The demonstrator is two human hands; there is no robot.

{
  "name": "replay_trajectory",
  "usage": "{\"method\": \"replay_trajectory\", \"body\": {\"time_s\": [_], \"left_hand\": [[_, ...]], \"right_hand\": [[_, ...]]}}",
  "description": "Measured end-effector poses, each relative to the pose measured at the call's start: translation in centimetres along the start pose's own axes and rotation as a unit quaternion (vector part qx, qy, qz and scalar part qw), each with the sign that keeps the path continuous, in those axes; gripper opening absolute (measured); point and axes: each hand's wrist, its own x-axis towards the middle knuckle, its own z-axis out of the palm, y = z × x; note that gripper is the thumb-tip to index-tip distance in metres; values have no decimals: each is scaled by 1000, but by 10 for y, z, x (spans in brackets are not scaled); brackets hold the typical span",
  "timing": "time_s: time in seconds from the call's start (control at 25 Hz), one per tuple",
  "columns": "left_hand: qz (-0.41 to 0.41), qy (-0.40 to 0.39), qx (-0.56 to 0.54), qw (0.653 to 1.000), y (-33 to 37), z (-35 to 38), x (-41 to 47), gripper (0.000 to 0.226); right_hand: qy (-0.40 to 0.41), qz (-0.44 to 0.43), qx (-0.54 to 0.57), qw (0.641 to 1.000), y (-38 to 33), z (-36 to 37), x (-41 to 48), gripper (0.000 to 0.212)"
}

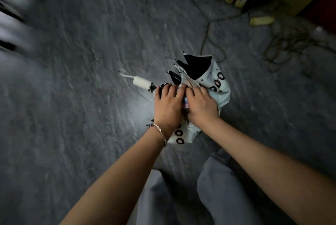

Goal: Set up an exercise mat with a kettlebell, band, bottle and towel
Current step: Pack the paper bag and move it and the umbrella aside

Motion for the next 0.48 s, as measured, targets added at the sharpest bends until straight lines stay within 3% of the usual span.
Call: {"method": "replay_trajectory", "body": {"time_s": [0.2,0.48], "left_hand": [[32,75,-9,997,126,-106,58,44],[174,125,-28,976,311,-188,110,46]], "right_hand": [[59,-14,-26,998,81,-158,-27,54],[146,57,-56,986,217,-302,-105,59]]}}
